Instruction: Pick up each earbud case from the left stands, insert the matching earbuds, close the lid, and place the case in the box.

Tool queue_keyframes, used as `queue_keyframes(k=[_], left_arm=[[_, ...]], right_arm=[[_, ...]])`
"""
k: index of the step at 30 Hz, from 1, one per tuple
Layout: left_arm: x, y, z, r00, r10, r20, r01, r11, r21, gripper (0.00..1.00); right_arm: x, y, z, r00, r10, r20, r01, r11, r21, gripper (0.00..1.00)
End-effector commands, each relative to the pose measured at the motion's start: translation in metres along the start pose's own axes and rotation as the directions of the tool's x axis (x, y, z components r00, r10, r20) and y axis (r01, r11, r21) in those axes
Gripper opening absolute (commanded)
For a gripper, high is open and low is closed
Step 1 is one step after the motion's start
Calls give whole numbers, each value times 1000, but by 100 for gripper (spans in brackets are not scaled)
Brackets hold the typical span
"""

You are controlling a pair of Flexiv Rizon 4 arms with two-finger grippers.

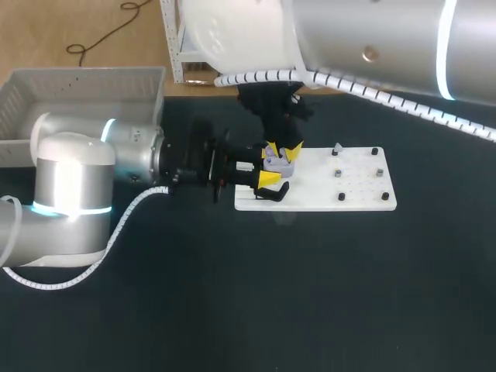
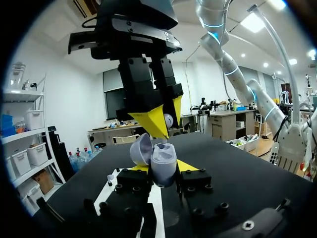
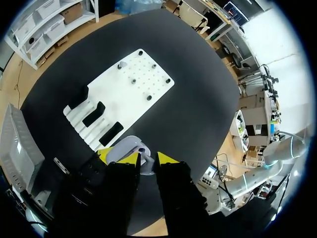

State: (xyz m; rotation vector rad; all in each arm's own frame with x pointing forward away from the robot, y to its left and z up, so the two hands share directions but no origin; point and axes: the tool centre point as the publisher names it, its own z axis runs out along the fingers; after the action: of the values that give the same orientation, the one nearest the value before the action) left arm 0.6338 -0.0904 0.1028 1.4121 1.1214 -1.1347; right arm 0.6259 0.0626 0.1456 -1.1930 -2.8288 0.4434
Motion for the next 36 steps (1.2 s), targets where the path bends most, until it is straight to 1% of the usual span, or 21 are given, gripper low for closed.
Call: queue_keyframes(k=[1,17,29,30,31,32,33,34,35,36], left_arm=[[1,0,0,1000,2,2,-2,1000,-2,0],[1,0,0,1000,2,2,-2,1000,-2,0],[1,0,0,1000,2,2,-2,1000,-2,0],[1,0,0,1000,2,2,-2,1000,-2,0],[1,0,0,1000,2,2,-2,1000,-2,0],[1,0,0,1000,2,2,-2,1000,-2,0],[1,0,0,1000,2,2,-2,1000,-2,0],[1,0,0,1000,2,2,-2,1000,-2,0],[1,0,0,1000,2,2,-2,1000,-2,0],[1,0,0,1000,2,2,-2,1000,-2,0]], right_arm=[[1,-1,1,1000,0,1,0,1000,-4,0],[-1,0,7,1000,-5,8,5,1000,-14,0],[-3,3,13,1000,-14,21,14,1000,1,0],[-3,3,13,1000,-15,21,15,1000,3,23],[-3,2,13,1000,-16,20,16,1000,4,43],[-3,2,13,1000,-16,19,16,1000,4,49],[-3,1,12,1000,-18,21,18,1000,1,70],[-2,0,9,1000,-19,25,19,1000,-9,98],[-1,0,6,999,-24,37,25,999,-25,100],[0,-1,3,998,-27,48,29,999,-33,100]])
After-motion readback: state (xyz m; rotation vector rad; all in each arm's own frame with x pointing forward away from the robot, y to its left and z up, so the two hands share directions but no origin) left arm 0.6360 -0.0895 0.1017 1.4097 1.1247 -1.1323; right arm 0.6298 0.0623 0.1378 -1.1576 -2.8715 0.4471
